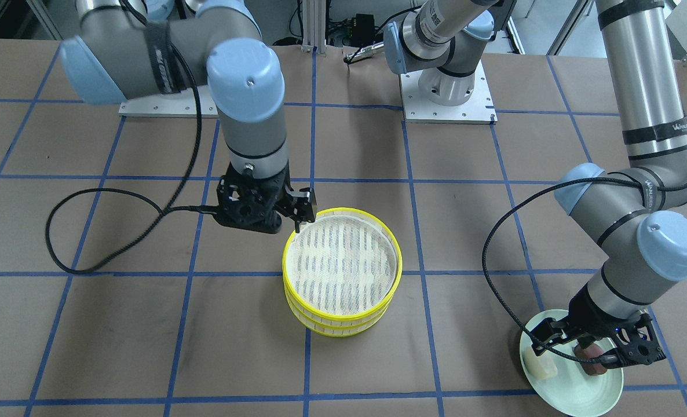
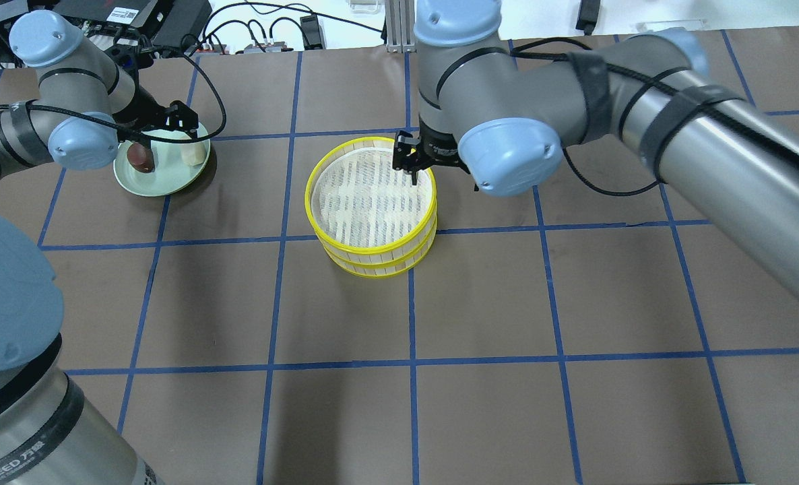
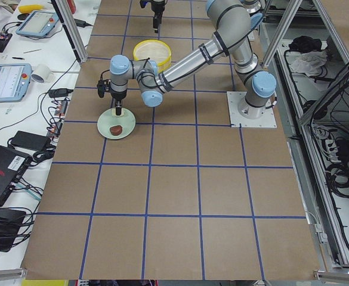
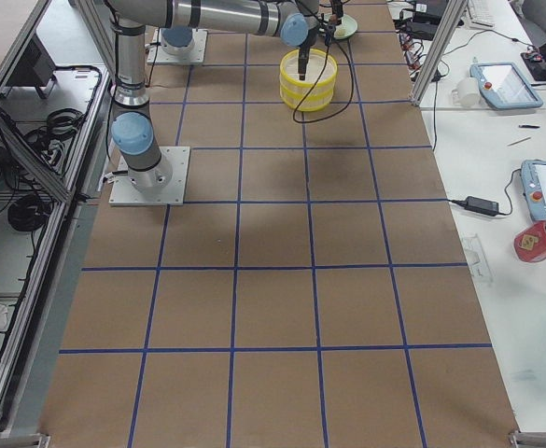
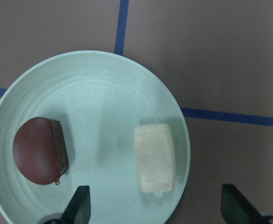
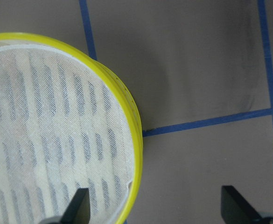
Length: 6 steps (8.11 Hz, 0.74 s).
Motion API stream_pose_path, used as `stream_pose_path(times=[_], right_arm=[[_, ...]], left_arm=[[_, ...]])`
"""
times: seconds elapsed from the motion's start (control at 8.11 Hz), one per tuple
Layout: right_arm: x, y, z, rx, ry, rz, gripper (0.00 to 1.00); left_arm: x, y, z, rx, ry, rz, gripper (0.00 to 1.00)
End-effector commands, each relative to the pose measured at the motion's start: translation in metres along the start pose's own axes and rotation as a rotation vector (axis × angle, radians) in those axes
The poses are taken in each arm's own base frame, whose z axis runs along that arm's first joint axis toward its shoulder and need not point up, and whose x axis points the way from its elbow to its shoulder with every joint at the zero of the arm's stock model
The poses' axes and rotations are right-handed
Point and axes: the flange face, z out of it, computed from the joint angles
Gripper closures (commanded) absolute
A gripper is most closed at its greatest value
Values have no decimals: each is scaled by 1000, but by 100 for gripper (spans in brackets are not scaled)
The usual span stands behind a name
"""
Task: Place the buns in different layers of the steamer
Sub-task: 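Grasp the top tier rim with the right gripper while the left grasps the white bun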
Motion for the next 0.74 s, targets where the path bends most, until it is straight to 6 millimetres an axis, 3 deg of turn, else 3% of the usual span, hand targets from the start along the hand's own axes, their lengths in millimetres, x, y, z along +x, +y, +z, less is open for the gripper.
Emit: stream_pose_path(times=[0.0,0.12,0.25,0.49,0.62], right_arm=[[-28,-5,78,-31,57,-29,6],[-28,-6,83,-36,64,-30,12],[-28,-6,83,-36,64,-30,27],[-28,-5,80,-38,61,-32,65],[-28,-5,78,-33,60,-31,79]], left_arm=[[-7,-6,30,8,45,-23,2],[-7,-8,35,6,51,-26,2],[-8,-11,39,8,57,-35,3],[-8,-13,47,4,60,-36,13],[-8,-13,47,4,62,-37,15]])
